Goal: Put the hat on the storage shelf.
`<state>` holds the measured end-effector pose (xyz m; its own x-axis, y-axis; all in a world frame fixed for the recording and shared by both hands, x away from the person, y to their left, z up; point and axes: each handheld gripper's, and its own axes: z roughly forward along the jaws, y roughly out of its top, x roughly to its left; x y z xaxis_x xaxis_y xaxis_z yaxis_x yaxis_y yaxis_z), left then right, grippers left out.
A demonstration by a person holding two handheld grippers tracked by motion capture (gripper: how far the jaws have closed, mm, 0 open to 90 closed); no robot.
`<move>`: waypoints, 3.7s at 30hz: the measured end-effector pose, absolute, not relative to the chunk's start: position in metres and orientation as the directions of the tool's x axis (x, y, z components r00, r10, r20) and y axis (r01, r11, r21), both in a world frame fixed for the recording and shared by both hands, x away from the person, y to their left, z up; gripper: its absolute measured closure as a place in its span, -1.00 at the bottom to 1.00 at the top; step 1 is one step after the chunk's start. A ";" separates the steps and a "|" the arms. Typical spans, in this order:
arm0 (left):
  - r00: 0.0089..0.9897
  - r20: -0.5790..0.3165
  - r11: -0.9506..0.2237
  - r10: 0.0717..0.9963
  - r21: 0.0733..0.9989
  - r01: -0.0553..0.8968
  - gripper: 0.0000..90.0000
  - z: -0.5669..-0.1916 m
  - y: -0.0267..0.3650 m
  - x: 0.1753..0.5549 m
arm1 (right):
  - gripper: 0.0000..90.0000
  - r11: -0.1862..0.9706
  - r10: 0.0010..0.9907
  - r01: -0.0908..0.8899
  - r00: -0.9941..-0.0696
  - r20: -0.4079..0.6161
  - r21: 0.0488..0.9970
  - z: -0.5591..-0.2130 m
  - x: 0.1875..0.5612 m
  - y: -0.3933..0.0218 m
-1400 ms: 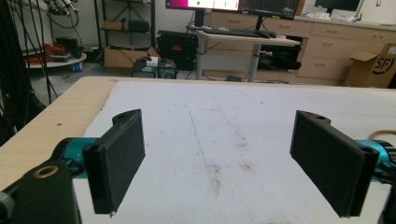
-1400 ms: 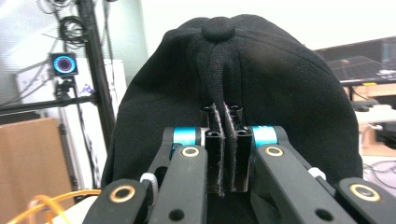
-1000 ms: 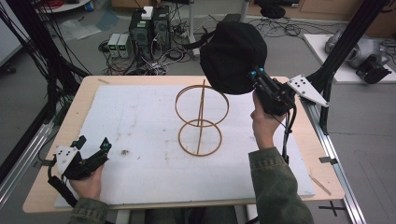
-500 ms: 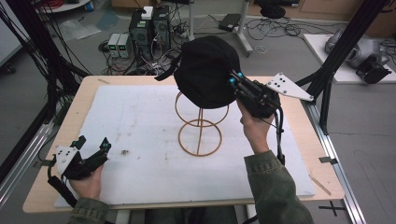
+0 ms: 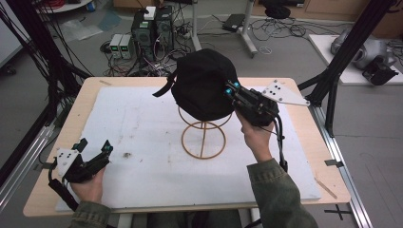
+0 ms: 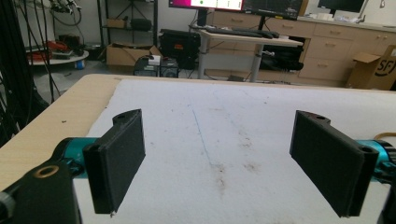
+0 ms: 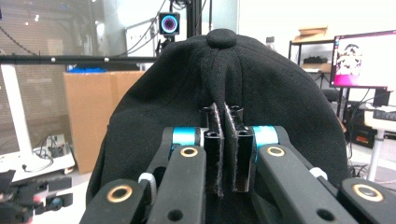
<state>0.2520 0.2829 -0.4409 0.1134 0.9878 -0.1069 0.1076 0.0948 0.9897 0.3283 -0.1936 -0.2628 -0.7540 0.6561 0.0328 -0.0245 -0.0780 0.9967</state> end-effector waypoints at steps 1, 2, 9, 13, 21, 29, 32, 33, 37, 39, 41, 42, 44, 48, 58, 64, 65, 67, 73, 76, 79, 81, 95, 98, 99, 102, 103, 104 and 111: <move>0.113 -0.105 0.093 0.988 0.990 0.107 -0.59 -0.441 0.283 0.252 | 0.94 -0.068 0.657 -0.018 -0.753 0.031 0.998 -0.265 0.329 -0.193; 0.113 -0.106 0.094 0.988 0.990 0.107 -0.59 -0.441 0.283 0.252 | 0.94 -0.058 0.659 -0.012 -0.752 0.029 0.998 -0.267 0.329 -0.193; 0.114 -0.108 0.096 0.988 0.990 0.107 -0.59 -0.441 0.283 0.252 | 0.94 -0.020 0.654 0.018 -0.756 0.027 1.000 -0.275 0.331 -0.190; 0.113 -0.109 0.098 0.988 0.990 0.105 -0.59 -0.441 0.283 0.252 | 0.93 0.001 0.646 0.021 -0.763 0.016 1.000 -0.277 0.332 -0.188; 0.112 -0.111 0.100 0.987 0.990 0.102 -0.59 -0.441 0.284 0.252 | 0.93 0.007 0.655 0.038 -0.756 0.024 0.999 -0.283 0.329 -0.188; 0.113 -0.115 0.103 0.987 0.989 0.105 -0.59 -0.441 0.284 0.252 | 0.85 -0.005 0.652 0.058 -0.757 0.047 0.998 -0.292 0.328 -0.191; 0.113 -0.119 0.107 0.987 0.989 0.106 -0.59 -0.441 0.283 0.252 | 0.78 0.004 0.640 0.073 -0.767 0.054 0.997 -0.293 0.329 -0.190; 0.112 -0.116 0.105 0.987 0.989 0.105 -0.59 -0.441 0.283 0.252 | 0.76 0.008 0.639 0.069 -0.767 0.048 0.998 -0.293 0.329 -0.189; 0.112 -0.117 0.106 0.987 0.989 0.103 -0.59 -0.441 0.284 0.252 | 0.69 0.011 0.642 0.095 -0.764 0.066 0.995 -0.295 0.329 -0.187; 0.113 -0.118 0.106 0.987 0.989 0.102 -0.59 -0.441 0.284 0.252 | 0.62 0.014 0.643 0.107 -0.763 0.073 0.994 -0.296 0.330 -0.186; 0.113 -0.117 0.106 0.987 0.989 0.102 -0.59 -0.441 0.284 0.252 | 0.53 0.007 0.647 0.114 -0.758 0.082 0.993 -0.297 0.330 -0.187; 0.113 -0.117 0.106 0.987 0.989 0.102 -0.59 -0.441 0.284 0.252 | 0.53 0.002 0.647 0.120 -0.757 0.090 0.993 -0.297 0.331 -0.188; 0.111 -0.117 0.106 0.987 0.989 0.102 -0.59 -0.441 0.284 0.252 | 0.48 -0.002 0.648 0.128 -0.755 0.099 0.992 -0.298 0.331 -0.188; 0.112 -0.117 0.106 0.987 0.989 0.102 -0.59 -0.441 0.284 0.252 | 0.20 -0.015 0.658 0.136 -0.744 0.112 0.991 -0.297 0.331 -0.190; 0.111 -0.119 0.108 0.987 0.989 0.100 -0.59 -0.441 0.284 0.252 | -0.34 -0.037 0.703 0.136 -0.700 0.123 0.990 -0.299 0.332 -0.195; 0.110 -0.120 0.109 0.987 0.989 0.098 -0.59 -0.440 0.284 0.252 | -0.59 -0.057 0.722 0.116 -0.681 0.121 0.992 -0.302 0.330 -0.198; 0.110 -0.122 0.112 0.986 0.989 0.096 -0.59 -0.440 0.284 0.252 | -0.63 -0.058 0.727 0.116 -0.676 0.121 0.992 -0.302 0.330 -0.199; 0.109 -0.124 0.113 0.986 0.989 0.095 -0.59 -0.441 0.284 0.252 | -0.69 -0.062 0.743 0.106 -0.660 0.116 0.992 -0.303 0.329 -0.201; 0.112 -0.119 0.108 0.987 0.989 0.099 -0.59 -0.441 0.284 0.252 | -0.75 -0.061 0.740 0.095 -0.664 0.108 0.994 -0.305 0.328 -0.210; 0.110 -0.119 0.108 0.987 0.989 0.098 -0.59 -0.440 0.284 0.252 | -0.75 -0.062 0.757 0.075 -0.647 0.096 0.995 -0.305 0.325 -0.215; 0.111 -0.116 0.106 0.987 0.990 0.097 -0.59 -0.440 0.283 0.252 | -0.75 -0.074 0.781 0.070 -0.616 0.101 0.995 -0.307 0.324 -0.221; 0.111 -0.111 0.101 0.988 0.991 0.093 -0.59 -0.441 0.283 0.252 | -0.75 -0.080 0.796 0.072 -0.595 0.107 0.994 -0.310 0.323 -0.226; 0.111 -0.112 0.102 0.988 0.990 0.094 -0.60 -0.441 0.282 0.252 | -0.75 -0.138 0.891 0.076 -0.426 0.158 0.987 -0.332 0.317 -0.269; 0.111 -0.112 0.102 0.987 0.990 0.096 -0.60 -0.441 0.282 0.253 | -0.75 -0.145 0.906 0.081 -0.389 0.165 0.986 -0.338 0.316 -0.277; 0.110 -0.113 0.102 0.988 0.990 0.095 -0.60 -0.441 0.281 0.253 | -0.75 -0.143 0.913 0.072 -0.376 0.160 0.987 -0.340 0.316 -0.279; 0.108 -0.111 0.101 0.988 0.990 0.095 -0.60 -0.441 0.281 0.253 | -0.75 -0.141 0.927 0.065 -0.342 0.155 0.988 -0.347 0.315 -0.286; 0.107 -0.111 0.101 0.988 0.990 0.095 -0.60 -0.441 0.281 0.253 | -0.75 -0.137 0.934 0.061 -0.325 0.149 0.989 -0.351 0.314 -0.288; 0.107 -0.114 0.105 0.988 0.990 0.094 -0.60 -0.441 0.281 0.253 | -0.75 -0.133 0.939 0.061 -0.312 0.145 0.989 -0.354 0.314 -0.290; 0.107 -0.110 0.100 0.988 0.990 0.096 -0.61 -0.442 0.279 0.254 | -0.75 -0.105 0.972 0.096 -0.203 0.123 0.990 -0.383 0.317 -0.299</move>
<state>0.2539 0.2795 -0.4424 0.1067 0.9882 -0.1099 0.0959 0.0998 0.9904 0.3166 -0.2988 -0.3828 -0.2026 0.9716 0.1226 0.0962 -0.1048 0.9898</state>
